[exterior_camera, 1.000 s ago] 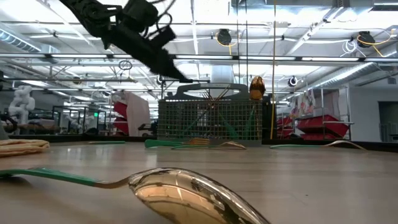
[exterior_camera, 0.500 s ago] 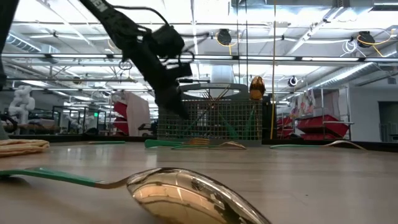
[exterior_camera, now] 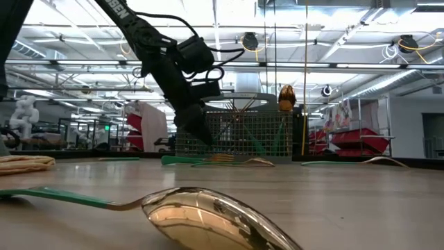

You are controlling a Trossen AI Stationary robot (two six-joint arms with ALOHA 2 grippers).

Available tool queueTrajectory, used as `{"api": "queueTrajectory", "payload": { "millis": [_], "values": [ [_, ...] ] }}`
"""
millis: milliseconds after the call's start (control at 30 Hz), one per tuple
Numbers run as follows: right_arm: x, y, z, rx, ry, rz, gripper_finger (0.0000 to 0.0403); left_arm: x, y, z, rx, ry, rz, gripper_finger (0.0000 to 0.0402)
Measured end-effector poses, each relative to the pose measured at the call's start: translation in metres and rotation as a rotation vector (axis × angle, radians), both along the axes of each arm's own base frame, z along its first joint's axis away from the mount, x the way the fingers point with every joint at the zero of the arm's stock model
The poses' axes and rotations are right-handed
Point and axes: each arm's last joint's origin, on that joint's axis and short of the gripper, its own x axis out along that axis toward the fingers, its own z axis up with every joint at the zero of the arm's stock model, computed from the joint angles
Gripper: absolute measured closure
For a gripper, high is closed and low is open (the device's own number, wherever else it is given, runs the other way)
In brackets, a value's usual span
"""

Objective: Sort silverware
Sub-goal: Put the green fork into the dishwasher utensil holder

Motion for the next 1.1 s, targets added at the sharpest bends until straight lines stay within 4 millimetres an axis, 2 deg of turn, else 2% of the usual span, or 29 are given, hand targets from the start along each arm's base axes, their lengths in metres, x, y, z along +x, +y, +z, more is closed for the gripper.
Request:
{"api": "queueTrajectory", "payload": {
  "millis": [200, 433, 600, 700, 833, 1100],
  "values": [
    [0.0, 0.001, -0.001, 0.014, 0.014, -0.001, 0.0218, 0.002, 0.0, -0.005, -0.05, -0.018, 0.017, 0.0272],
    [-0.002, 0.0, -0.019, -0.012, 0.042, -0.003, 0.0218, 0.007, 0.003, -0.033, -0.098, 0.035, 0.056, 0.0272],
    [-0.002, -0.001, -0.027, -0.003, 0.039, -0.017, 0.0218, 0.016, 0.006, -0.038, -0.103, 0.029, 0.09, 0.0276],
    [-0.002, 0.0, -0.028, 0.026, 0.04, -0.027, 0.0218, 0.017, 0.006, -0.039, -0.106, 0.03, 0.089, 0.0304],
    [-0.001, 0.002, -0.028, 0.043, 0.029, -0.026, 0.0218, 0.017, 0.004, -0.039, -0.147, 0.026, 0.092, 0.0381],
    [0.0, 0.002, -0.029, 0.051, 0.023, -0.026, 0.0218, 0.017, -0.004, -0.035, -0.184, 0.007, 0.164, 0.0396]
  ]
}}
